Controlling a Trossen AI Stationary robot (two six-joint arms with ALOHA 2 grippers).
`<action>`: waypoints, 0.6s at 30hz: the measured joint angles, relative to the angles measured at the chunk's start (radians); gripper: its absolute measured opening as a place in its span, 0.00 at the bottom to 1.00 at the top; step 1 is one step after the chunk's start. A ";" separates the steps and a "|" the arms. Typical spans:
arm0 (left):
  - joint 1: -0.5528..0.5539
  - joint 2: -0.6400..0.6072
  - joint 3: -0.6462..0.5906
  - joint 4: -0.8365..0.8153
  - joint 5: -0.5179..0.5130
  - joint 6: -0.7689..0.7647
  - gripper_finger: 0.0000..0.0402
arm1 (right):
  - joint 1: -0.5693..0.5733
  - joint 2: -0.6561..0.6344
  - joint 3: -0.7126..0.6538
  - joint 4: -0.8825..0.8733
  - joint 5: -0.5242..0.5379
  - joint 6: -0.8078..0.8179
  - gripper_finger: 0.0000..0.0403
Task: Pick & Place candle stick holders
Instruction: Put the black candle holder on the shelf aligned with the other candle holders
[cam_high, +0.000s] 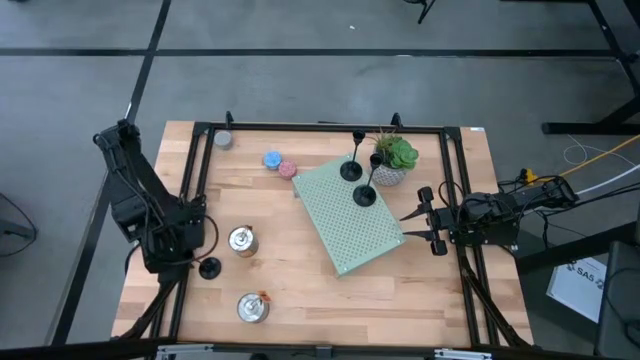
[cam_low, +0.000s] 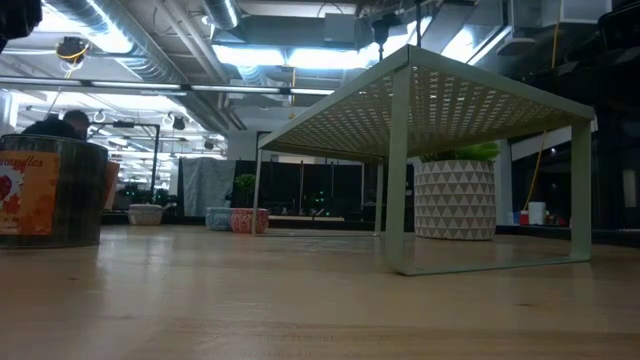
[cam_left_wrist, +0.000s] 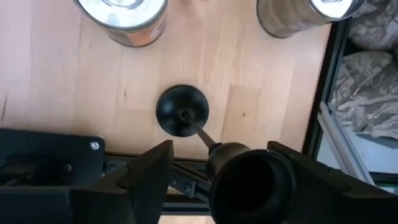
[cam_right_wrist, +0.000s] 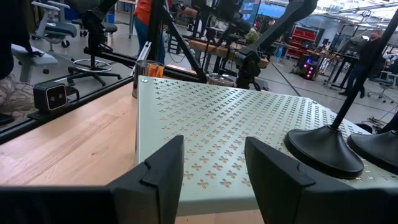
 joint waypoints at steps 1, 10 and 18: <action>0.000 0.000 0.000 0.000 0.005 0.000 0.60 | 0.000 0.000 0.000 0.000 0.000 0.000 0.43; 0.000 0.000 0.000 0.000 -0.012 -0.008 0.39 | 0.000 0.000 0.000 0.000 0.000 0.000 0.43; 0.000 0.000 0.000 -0.004 -0.094 -0.008 0.30 | 0.000 0.000 0.000 0.000 0.000 0.000 0.43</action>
